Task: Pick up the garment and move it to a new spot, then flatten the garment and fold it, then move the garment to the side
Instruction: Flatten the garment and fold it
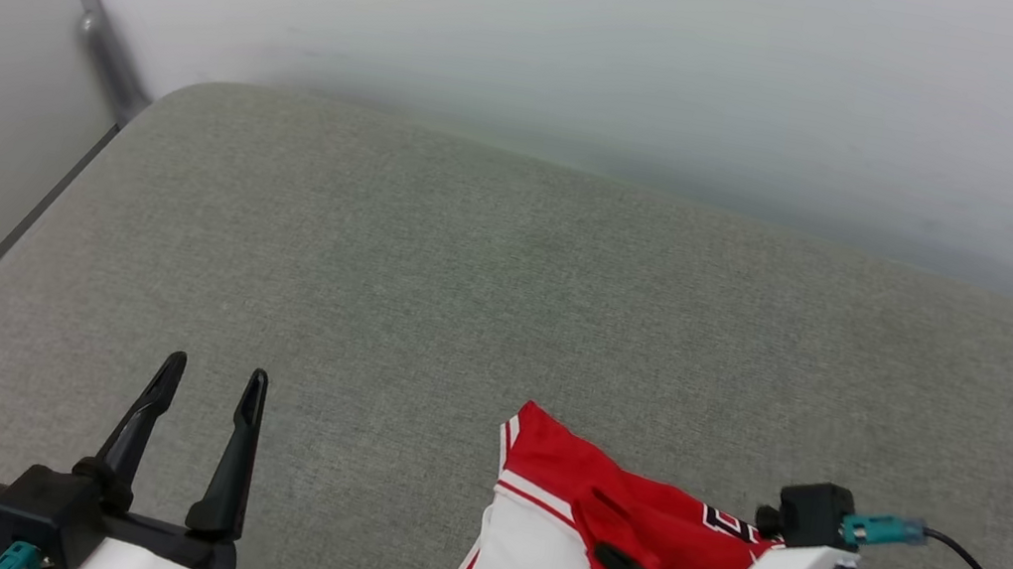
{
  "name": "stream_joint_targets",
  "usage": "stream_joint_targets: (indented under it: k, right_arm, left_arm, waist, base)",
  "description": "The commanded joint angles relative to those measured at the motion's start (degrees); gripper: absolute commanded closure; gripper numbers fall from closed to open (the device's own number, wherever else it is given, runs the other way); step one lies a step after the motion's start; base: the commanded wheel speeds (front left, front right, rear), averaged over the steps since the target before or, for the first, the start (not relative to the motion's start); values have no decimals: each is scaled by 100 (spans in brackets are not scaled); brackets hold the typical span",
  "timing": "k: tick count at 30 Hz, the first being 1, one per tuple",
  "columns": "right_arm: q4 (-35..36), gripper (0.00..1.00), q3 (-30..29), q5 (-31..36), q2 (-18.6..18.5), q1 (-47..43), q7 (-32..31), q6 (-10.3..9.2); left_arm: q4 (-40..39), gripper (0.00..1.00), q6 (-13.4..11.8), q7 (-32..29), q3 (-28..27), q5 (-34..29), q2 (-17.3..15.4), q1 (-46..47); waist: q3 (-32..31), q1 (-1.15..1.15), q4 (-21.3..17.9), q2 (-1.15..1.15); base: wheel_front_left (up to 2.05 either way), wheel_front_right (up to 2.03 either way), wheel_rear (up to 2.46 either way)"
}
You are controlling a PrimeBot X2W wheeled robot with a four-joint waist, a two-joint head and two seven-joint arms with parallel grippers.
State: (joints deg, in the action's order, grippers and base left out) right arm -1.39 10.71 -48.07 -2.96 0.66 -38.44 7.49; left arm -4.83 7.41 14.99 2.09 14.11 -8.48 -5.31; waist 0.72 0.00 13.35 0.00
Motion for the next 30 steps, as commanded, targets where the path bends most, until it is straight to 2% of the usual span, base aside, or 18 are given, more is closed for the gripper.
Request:
stream_joint_targets:
  k: [1,15,16,17,25,30]
  right_arm:
    - [-185,100,167,-133,13,227,179,0]
    - [-2270,100,954,-716,13,1578,1442,0]
    - [-2362,73,1045,-757,14,1655,1503,0]
    - [-2433,0,1158,-817,13,1718,1523,0]
    - [-2350,0,1740,-1229,11,1941,1625,0]
    - [-2311,0,1516,-1082,8,2112,1784,0]
  left_arm:
    - [25,0,10,26,26,13,-16,52]
    - [40,0,11,26,83,3,16,105]
    - [37,0,11,26,83,2,19,106]
    - [37,0,11,26,78,3,21,108]
    - [80,0,11,27,45,-9,-20,110]
    - [69,0,11,27,75,-18,-46,81]
  waist:
    - [16,0,58,0]
    - [129,0,297,0]
    - [140,0,299,0]
    - [149,0,298,0]
    - [110,0,154,0]
    - [39,0,-32,0]
  base:
    - [0,0,0]
    - [0,0,0]
    - [0,0,0]
    - [0,0,0]
    - [0,0,0]
    - [0,0,0]
